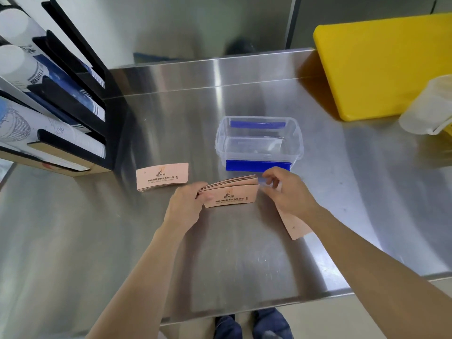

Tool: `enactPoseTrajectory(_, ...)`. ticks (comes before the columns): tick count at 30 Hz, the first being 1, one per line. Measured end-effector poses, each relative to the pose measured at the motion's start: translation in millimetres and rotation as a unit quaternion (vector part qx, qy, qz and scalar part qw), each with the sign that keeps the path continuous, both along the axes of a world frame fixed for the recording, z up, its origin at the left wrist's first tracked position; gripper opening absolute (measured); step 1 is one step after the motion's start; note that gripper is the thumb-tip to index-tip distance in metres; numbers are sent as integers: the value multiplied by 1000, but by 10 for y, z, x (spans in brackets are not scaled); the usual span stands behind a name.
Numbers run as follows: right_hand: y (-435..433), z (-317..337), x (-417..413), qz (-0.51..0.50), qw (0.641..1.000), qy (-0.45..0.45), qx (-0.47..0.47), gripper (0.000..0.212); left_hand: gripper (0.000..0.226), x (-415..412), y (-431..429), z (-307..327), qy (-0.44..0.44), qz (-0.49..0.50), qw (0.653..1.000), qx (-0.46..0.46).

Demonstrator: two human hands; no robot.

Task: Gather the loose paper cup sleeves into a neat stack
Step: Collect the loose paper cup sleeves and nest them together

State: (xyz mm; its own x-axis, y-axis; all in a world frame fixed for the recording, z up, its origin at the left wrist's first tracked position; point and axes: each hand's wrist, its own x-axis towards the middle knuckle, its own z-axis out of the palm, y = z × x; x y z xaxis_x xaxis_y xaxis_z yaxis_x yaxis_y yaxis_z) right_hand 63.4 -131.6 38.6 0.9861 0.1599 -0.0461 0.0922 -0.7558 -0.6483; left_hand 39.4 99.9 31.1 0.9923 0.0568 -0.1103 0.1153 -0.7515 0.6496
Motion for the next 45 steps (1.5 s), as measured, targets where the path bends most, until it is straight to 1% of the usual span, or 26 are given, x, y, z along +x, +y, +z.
enactPoseTrajectory(2,-124,-15,35,-62,995,24,-69,24,13,17,5,-3,-13,13,1000,11)
enactPoseTrajectory(3,-163,-18,46,-84,988,66,-108,34,13,25,9,-5,-19,20,999,16)
enactPoseTrajectory(5,-192,-33,34,-84,966,162,-184,65,13,34,6,-6,-21,27,999,22)
enactPoseTrajectory(6,-185,-48,17,-79,957,188,-207,76,13,35,2,-6,-19,28,999,24)
enactPoseTrajectory(7,-165,-69,-3,-82,953,200,-214,82,14,36,-3,-8,-18,27,999,27)
enactPoseTrajectory(8,-135,-82,-28,-89,953,204,-207,82,15,38,-9,-12,-18,26,999,30)
enactPoseTrajectory(9,-93,-83,-52,-101,955,208,-185,76,16,37,-13,-16,-18,27,999,32)
enactPoseTrajectory(11,10,-59,-110,-112,962,212,-129,53,16,31,-26,-14,-19,29,999,31)
enactPoseTrajectory(13,103,-23,-162,-109,966,211,-108,30,15,18,-32,-7,-19,27,999,27)
enactPoseTrajectory(15,148,8,-177,-99,972,183,-110,20,15,3,-27,4,-20,21,999,23)
enactPoseTrajectory(16,147,27,-175,-81,976,166,-120,22,15,-4,-23,11,-21,19,999,22)
enactPoseTrajectory(18,100,28,-143,6,976,131,-173,47,15,-11,-11,15,-22,15,999,22)
enactPoseTrajectory(19,84,16,-126,74,966,117,-218,61,15,-13,-5,12,-21,14,999,24)
enactPoseTrajectory(20,83,12,-118,140,950,104,-260,69,15,-16,-2,12,-21,13,999,25)
enactPoseTrajectory(22,124,1,-101,238,918,86,-304,72,15,-22,9,5,-21,12,999,25)
enactPoseTrajectory(24,167,-23,-72,284,900,80,-320,70,15,-32,20,1,-18,14,999,27)
enactPoseTrajectory(27,172,-14,-59,260,905,98,-321,69,15,-49,21,13,-10,15,1000,24)
enactPoseTrajectory(30,155,-13,-87,210,929,81,-293,62,13,-63,7,43,-1,10,1000,19)
enactPoseTrajectory(33,199,13,-143,170,964,136,-153,31,11,-71,-19,62,3,5,1000,0)
enactPoseTrajectory(34,227,38,-164,160,970,143,-109,24,10,-76,-28,69,5,2,1000,-4)
enactPoseTrajectory(35,254,64,-181,148,978,128,-75,22,11,-79,-32,66,7,-1,1000,-4)
enactPoseTrajectory(37,314,94,-193,114,991,42,-52,26,15,-86,-30,55,3,-12,1000,-1)
enactPoseTrajectory(39,390,86,-197,54,997,-28,-48,32,16,-88,-14,52,4,-19,1000,-4)
enactPoseTrajectory(41,447,38,-208,8,998,-50,-44,44,13,-90,23,55,7,-26,1000,-6)
enactPoseTrajectory(43,467,-50,-215,1,997,-56,-57,59,15,-96,60,69,6,-39,999,-4)
enactPoseTrajectory(45,463,-132,-200,-10,994,-70,-87,60,18,-102,85,82,13,-56,998,-13)
